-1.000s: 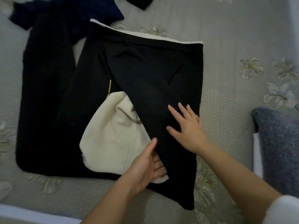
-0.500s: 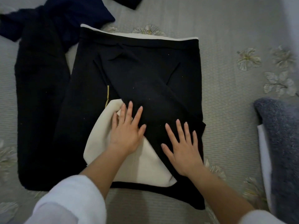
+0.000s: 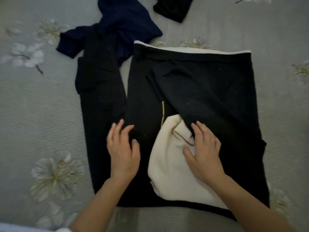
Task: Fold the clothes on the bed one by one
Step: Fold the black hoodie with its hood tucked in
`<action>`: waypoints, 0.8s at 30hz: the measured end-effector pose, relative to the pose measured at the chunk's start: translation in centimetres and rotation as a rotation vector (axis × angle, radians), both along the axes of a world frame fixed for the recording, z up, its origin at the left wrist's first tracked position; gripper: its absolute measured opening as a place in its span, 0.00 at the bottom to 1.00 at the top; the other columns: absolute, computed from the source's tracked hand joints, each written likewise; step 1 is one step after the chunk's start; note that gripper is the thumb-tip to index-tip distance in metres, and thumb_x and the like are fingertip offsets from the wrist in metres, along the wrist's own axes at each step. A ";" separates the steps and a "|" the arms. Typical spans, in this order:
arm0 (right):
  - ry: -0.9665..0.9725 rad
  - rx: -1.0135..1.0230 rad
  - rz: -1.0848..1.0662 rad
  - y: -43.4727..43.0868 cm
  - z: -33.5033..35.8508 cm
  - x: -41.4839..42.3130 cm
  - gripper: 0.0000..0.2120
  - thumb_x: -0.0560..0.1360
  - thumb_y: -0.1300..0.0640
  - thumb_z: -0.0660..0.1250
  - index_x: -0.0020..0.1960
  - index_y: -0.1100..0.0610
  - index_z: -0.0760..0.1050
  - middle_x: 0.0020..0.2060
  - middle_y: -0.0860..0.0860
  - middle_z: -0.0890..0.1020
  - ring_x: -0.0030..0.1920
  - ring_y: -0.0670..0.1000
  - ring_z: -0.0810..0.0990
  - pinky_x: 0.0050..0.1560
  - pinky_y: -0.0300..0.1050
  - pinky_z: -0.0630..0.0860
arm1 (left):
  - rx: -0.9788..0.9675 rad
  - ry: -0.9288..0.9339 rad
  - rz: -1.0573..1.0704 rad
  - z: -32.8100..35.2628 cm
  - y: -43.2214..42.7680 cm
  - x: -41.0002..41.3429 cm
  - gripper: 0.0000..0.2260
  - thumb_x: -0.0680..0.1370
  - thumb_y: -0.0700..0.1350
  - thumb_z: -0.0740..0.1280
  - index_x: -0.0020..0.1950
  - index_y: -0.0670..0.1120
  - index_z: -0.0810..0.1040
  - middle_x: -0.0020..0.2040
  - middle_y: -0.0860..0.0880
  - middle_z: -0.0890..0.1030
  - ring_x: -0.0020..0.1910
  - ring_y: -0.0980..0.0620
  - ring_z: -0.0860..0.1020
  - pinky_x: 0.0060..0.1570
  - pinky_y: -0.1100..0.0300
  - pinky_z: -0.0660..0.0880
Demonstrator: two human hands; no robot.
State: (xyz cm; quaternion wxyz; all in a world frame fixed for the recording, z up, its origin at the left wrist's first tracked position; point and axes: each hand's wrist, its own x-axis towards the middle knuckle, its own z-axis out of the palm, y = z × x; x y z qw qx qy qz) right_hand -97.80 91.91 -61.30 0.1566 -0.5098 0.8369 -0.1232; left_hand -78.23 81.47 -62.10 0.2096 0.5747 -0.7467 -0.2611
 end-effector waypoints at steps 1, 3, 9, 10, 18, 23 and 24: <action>-0.005 -0.013 0.043 -1.7 0.0 1.5 0.32 0.75 0.50 0.64 0.76 0.56 0.57 0.75 0.53 0.60 0.75 0.51 0.55 0.72 0.54 0.53 | 0.011 -0.023 0.104 -0.1 -1.6 1.5 0.17 0.76 0.36 0.65 0.65 0.40 0.73 0.71 0.40 0.67 0.73 0.42 0.59 0.72 0.49 0.54; -0.019 -0.015 0.123 -5.0 -0.2 4.4 0.33 0.75 0.49 0.63 0.76 0.54 0.55 0.76 0.52 0.59 0.76 0.52 0.53 0.74 0.54 0.52 | 0.109 -0.043 0.333 -0.3 -5.0 3.9 0.19 0.75 0.37 0.65 0.66 0.40 0.71 0.70 0.38 0.67 0.71 0.39 0.61 0.70 0.48 0.53; 0.063 0.306 0.373 -9.1 -3.8 7.9 0.32 0.77 0.37 0.43 0.76 0.42 0.35 0.78 0.48 0.41 0.75 0.50 0.32 0.72 0.57 0.32 | 0.509 0.384 0.676 -1.3 -13.5 7.8 0.26 0.76 0.49 0.67 0.71 0.43 0.64 0.63 0.45 0.73 0.61 0.47 0.74 0.64 0.51 0.70; 0.107 0.331 0.382 -8.9 -4.3 7.8 0.32 0.76 0.36 0.38 0.75 0.43 0.33 0.77 0.47 0.38 0.74 0.50 0.29 0.71 0.57 0.30 | 0.558 0.437 0.664 -1.3 -14.4 7.9 0.27 0.75 0.51 0.68 0.70 0.43 0.66 0.62 0.45 0.75 0.59 0.48 0.76 0.63 0.51 0.72; 0.167 0.331 0.387 -8.4 -4.9 7.7 0.31 0.77 0.35 0.38 0.76 0.43 0.35 0.76 0.46 0.39 0.75 0.48 0.32 0.73 0.57 0.33 | 0.695 0.697 0.572 -0.6 -16.4 7.5 0.06 0.73 0.50 0.72 0.48 0.51 0.80 0.44 0.52 0.85 0.40 0.57 0.83 0.35 0.65 0.79; 0.171 0.323 0.382 -8.3 -4.7 7.8 0.31 0.76 0.34 0.38 0.76 0.43 0.37 0.76 0.46 0.40 0.76 0.48 0.35 0.74 0.58 0.36 | 0.324 0.692 0.766 1.4 -14.0 12.5 0.06 0.73 0.54 0.70 0.43 0.53 0.81 0.42 0.56 0.84 0.45 0.58 0.83 0.43 0.64 0.77; 0.169 0.325 0.380 -8.3 -4.8 7.8 0.32 0.76 0.34 0.39 0.76 0.43 0.37 0.76 0.46 0.40 0.76 0.49 0.35 0.74 0.58 0.36 | 0.292 0.740 0.827 1.7 -13.4 13.7 0.06 0.72 0.54 0.70 0.44 0.53 0.81 0.41 0.57 0.85 0.45 0.59 0.83 0.43 0.65 0.78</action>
